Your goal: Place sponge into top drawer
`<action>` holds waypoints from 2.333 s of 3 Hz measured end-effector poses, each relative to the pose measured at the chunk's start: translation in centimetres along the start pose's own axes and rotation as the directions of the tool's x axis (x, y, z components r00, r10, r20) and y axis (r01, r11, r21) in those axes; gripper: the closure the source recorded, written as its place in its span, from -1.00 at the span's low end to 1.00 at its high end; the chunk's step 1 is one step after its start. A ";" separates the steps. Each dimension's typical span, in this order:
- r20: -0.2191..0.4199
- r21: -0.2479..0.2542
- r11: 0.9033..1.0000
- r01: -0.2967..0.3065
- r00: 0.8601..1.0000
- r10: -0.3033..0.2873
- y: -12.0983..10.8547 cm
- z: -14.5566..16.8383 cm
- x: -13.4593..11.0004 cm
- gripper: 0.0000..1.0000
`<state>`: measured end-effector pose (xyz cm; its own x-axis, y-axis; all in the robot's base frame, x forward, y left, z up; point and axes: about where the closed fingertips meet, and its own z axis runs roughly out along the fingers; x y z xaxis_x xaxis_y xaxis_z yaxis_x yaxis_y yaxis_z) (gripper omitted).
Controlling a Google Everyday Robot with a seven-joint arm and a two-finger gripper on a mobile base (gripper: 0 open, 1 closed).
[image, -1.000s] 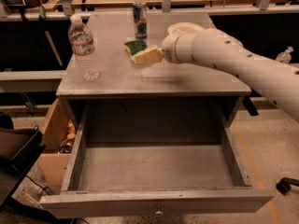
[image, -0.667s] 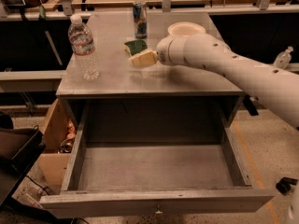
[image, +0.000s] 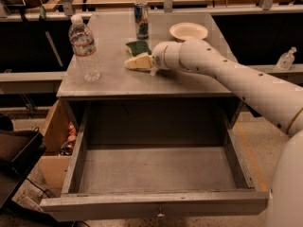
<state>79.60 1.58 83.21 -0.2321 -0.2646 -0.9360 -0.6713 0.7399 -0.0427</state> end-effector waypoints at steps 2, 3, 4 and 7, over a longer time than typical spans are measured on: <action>-0.001 -0.005 1.000 0.000 1.000 0.000 0.3 0.3 0.1 0.26; -0.001 -0.005 1.000 0.000 1.000 0.000 0.3 0.3 0.1 0.72; -0.001 -0.006 1.000 0.000 1.000 0.000 0.3 0.3 0.0 1.00; -0.001 -0.005 1.000 0.000 1.000 0.000 0.3 0.2 -0.1 1.00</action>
Offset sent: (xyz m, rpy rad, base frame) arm 0.0001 0.0024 -0.0010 0.0009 0.0010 0.0031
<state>79.57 1.96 83.26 -0.2324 -0.2654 -0.9357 -0.6753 0.7364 -0.0412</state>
